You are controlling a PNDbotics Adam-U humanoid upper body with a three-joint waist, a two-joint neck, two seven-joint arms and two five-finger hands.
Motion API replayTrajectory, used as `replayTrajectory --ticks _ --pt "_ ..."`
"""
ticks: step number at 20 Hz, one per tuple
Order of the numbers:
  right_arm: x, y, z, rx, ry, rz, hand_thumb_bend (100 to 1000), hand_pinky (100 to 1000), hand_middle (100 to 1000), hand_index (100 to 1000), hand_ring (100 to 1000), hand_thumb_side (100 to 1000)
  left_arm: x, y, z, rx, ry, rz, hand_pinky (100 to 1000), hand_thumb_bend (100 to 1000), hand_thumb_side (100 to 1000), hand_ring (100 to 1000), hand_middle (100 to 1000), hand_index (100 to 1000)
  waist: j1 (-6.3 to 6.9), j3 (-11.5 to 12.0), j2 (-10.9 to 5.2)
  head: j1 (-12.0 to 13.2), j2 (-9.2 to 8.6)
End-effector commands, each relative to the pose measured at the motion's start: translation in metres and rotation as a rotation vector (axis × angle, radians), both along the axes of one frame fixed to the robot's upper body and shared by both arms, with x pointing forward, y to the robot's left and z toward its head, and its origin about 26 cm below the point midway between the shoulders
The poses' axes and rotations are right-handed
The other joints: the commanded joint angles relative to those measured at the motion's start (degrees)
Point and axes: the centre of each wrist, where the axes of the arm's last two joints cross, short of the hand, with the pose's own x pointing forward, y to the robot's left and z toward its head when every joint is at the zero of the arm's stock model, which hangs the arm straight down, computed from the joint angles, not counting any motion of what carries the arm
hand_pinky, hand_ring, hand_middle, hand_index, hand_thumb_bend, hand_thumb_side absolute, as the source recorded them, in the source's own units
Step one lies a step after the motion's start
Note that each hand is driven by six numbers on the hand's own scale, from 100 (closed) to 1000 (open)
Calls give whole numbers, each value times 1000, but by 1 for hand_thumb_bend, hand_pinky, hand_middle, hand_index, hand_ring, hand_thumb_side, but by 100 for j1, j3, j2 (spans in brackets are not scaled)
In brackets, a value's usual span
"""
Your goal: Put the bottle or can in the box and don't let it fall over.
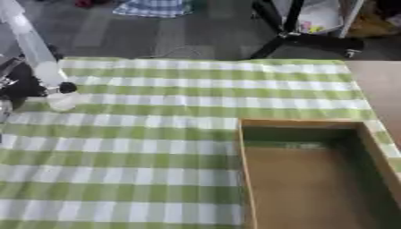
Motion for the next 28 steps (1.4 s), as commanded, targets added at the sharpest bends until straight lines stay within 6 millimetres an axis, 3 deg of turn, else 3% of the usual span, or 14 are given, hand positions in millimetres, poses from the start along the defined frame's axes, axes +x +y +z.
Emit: replayTrajectory --ticks 1,7,14,20,28 --pt "0 -3 8 -24 -16 -5 100 919 1000 1000 1000 602 -4 6 18 -3 -46 30 961 908 100 951 740 876 -4 -16 -93 27 -91" --pt "0 -3 8 -25 -15 -3 100 919 1000 1000 1000 601 -3 6 16 -44 -47 53 951 653 100 895 580 746 -4 -32 -91 40 -112" --pt "0 -4 8 -22 -15 -2 100 920 1000 1000 1000 601 -2 4 16 -53 -55 34 952 462 100 819 418 571 3 -39 -90 58 -141" --pt "1 -5 7 -18 -13 -2 100 920 1000 1000 1000 598 -2 4 18 -39 -71 9 963 303 100 732 262 327 6 -49 -81 74 -151" --pt "1 -5 7 -15 -12 -3 100 921 1000 1000 1000 599 -4 4 21 25 -118 -4 999 202 100 674 199 262 5 -41 -91 56 -108"
